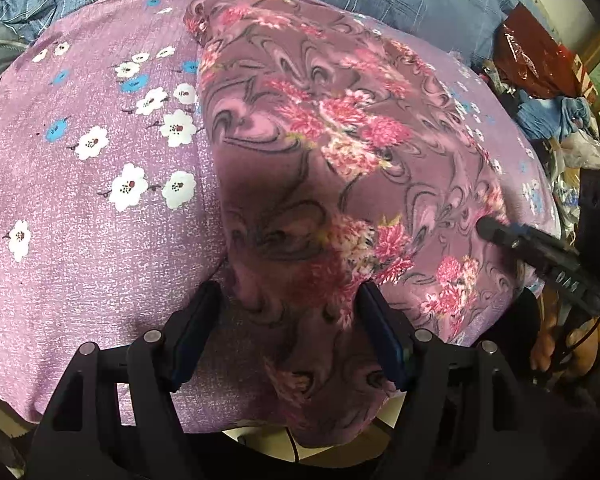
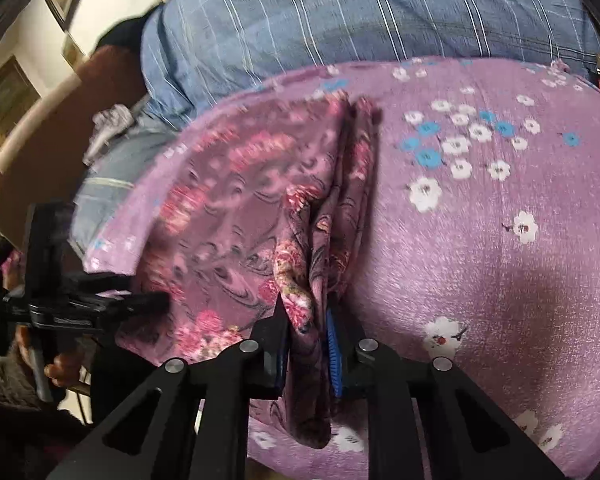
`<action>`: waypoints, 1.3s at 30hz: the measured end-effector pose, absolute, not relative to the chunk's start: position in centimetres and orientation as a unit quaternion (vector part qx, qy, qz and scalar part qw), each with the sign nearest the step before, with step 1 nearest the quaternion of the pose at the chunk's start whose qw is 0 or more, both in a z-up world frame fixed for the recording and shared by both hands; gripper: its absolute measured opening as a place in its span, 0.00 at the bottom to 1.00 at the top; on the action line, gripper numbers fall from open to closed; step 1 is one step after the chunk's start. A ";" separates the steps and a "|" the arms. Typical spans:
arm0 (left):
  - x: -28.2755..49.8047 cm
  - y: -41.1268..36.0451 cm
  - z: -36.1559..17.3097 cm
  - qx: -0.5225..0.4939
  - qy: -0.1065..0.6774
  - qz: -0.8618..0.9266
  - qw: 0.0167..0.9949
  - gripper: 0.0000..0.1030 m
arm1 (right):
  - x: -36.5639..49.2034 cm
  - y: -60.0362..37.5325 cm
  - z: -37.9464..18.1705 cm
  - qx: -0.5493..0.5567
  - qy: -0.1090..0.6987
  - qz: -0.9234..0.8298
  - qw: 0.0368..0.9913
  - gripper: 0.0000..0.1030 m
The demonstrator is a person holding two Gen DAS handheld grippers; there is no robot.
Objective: Fold small clothes
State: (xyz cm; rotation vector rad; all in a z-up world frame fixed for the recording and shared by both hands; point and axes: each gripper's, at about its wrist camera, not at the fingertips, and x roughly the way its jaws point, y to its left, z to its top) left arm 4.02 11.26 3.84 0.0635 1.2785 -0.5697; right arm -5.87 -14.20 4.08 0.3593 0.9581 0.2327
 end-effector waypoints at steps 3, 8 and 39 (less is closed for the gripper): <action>3.7 11.5 4.0 0.036 0.586 -0.262 0.766 0.70 | -5.9 -13.7 3.1 0.167 0.464 0.101 0.864 0.24; 3.9 11.1 3.9 0.032 0.591 -0.261 0.762 0.70 | -5.8 -14.4 4.0 0.179 0.463 0.101 0.862 0.29; 16.7 8.3 4.1 -0.041 0.589 -0.224 0.775 0.78 | 8.8 -15.2 3.3 0.179 0.467 0.103 0.860 0.12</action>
